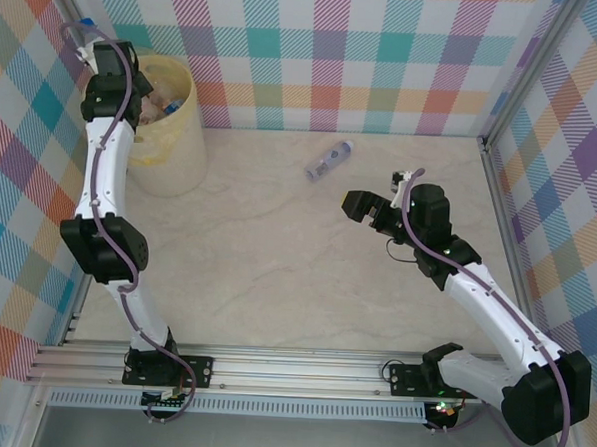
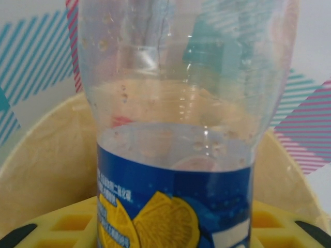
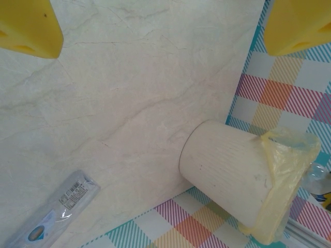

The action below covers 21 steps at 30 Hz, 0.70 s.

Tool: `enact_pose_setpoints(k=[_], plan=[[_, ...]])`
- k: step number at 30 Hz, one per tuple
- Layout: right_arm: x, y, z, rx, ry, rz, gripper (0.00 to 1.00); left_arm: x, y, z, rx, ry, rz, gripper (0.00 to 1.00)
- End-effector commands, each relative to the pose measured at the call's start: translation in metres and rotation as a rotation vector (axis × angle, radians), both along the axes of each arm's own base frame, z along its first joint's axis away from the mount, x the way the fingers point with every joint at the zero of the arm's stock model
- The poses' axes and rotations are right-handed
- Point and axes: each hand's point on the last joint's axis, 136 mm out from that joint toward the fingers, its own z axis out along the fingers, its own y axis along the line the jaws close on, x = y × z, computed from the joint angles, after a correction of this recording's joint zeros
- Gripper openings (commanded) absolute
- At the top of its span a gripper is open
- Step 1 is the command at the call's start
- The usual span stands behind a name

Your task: Put the plastic bottles in the bin

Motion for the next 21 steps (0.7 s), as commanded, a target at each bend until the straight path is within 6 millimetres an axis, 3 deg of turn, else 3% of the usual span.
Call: enact_pose_setpoints(k=[1,3,5,15,21], plan=[[0.000,0.003,0.000,0.007,0.011,0.005,1.00,-0.002,-0.001,-0.003,-0.065,0.008,0.005,0.57],[0.001,0.003,-0.001,0.003,0.014,0.003,1.00,-0.007,0.000,-0.007,-0.090,0.022,0.026,0.72],[0.001,0.003,-0.001,0.002,0.016,0.000,1.00,-0.011,0.000,-0.007,-0.096,0.027,0.039,0.79],[0.002,0.001,-0.006,-0.003,0.027,-0.010,1.00,-0.022,-0.010,0.017,-0.114,-0.018,-0.006,0.90],[0.002,0.000,-0.008,-0.008,0.036,-0.020,1.00,-0.011,-0.024,0.015,-0.163,-0.027,-0.100,1.00]])
